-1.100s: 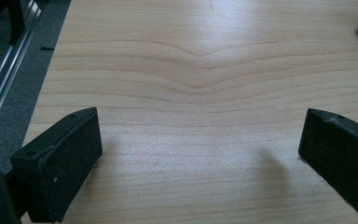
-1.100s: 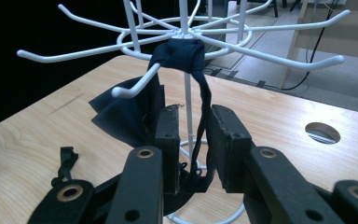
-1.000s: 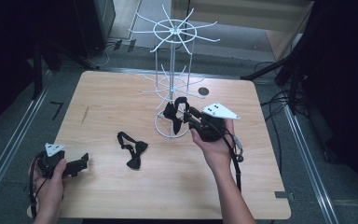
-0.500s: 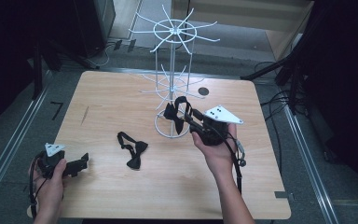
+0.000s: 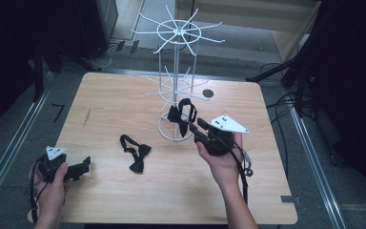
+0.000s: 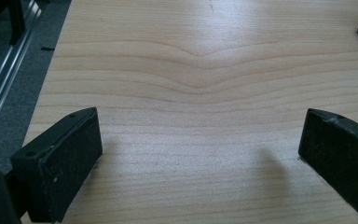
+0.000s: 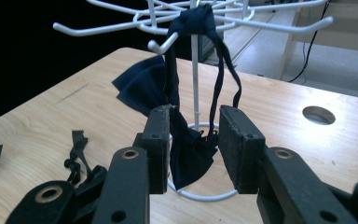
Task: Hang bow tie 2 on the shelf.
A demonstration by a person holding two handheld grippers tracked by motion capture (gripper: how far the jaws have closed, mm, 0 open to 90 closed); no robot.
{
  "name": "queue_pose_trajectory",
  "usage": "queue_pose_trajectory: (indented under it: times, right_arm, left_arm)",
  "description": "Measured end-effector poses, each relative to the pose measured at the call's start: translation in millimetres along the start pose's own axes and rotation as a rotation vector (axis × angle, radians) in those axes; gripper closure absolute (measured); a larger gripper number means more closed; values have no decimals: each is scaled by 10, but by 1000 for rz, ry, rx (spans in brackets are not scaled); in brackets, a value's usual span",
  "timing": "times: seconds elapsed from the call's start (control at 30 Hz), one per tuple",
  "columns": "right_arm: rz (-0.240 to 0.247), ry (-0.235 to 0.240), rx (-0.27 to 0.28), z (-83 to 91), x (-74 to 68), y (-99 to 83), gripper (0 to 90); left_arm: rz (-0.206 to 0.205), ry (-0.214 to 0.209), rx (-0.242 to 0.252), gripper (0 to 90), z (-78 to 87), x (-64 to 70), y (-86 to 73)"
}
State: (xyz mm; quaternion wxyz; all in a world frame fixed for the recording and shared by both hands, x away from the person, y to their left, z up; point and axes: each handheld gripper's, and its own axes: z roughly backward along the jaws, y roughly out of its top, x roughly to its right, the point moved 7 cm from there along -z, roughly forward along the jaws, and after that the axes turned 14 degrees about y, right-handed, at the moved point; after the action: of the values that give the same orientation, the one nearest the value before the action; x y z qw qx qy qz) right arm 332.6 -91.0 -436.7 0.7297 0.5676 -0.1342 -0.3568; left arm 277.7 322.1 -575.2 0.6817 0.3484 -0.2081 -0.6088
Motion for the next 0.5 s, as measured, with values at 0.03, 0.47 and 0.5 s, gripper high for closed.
queue_pose_trajectory:
  times: [0.03, 0.47, 0.5]
  right_arm:
    - [-2, 1, -1, -1, -8, -12, 657]
    - [-7, 33, -52, -102, -171, -210, 658]
    - [-6, 34, -55, -114, -186, -224, 658]
  left_arm:
    - [-1, 0, 0, 0, 0, 0, 0]
    - [3, 0, 0, 0, 6, 7, -2]
    - [1, 0, -4, 0, 9, 5, -4]
